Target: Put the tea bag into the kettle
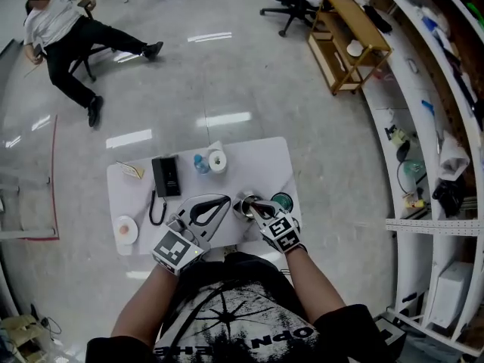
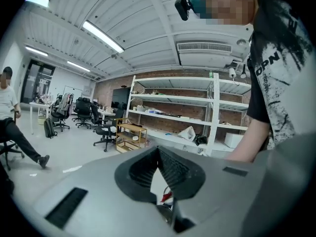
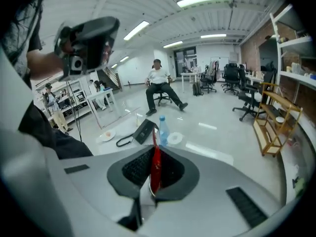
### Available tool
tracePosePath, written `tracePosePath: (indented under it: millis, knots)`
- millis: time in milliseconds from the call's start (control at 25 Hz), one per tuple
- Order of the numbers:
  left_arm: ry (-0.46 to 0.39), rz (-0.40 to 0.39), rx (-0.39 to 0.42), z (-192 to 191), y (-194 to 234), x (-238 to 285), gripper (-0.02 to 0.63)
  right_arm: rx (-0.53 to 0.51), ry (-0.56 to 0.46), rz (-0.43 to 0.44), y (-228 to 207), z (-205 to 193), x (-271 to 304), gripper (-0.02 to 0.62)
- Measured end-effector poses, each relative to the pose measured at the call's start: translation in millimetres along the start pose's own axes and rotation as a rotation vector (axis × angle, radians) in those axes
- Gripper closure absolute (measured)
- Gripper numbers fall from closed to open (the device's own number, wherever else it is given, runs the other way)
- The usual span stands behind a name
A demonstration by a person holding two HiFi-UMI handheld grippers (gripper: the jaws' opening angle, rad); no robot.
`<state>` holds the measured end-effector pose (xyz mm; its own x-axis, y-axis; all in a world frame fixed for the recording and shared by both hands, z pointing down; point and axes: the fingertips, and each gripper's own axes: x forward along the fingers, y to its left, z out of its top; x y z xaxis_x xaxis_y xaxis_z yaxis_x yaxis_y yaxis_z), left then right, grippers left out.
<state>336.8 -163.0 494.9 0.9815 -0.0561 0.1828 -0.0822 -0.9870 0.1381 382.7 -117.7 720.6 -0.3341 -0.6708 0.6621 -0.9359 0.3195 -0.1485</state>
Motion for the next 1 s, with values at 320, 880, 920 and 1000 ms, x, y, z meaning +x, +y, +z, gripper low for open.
tracePosePath:
  millis: [320, 880, 920, 1000]
  knots:
    - [0.023, 0.040, -0.002, -4.4, 5.0, -16.4, 0.600, 0.052, 0.223, -0.037, -7.2, -51.9, 46.9, 0.577]
    - [0.045, 0.076, -0.007, -9.9, 14.0, -35.3, 0.600, 0.043, 0.431, -0.077, -16.8, -87.6, 73.5, 0.576]
    - [0.047, 0.076, -0.003, -10.0, 14.3, -35.6, 0.600, 0.048, 0.437, -0.077, -16.1, -88.1, 74.7, 0.576]
    - [0.053, 0.075, 0.005, -10.7, 14.5, -36.3, 0.600, 0.063, 0.446, -0.084, -16.1, -90.3, 77.2, 0.575]
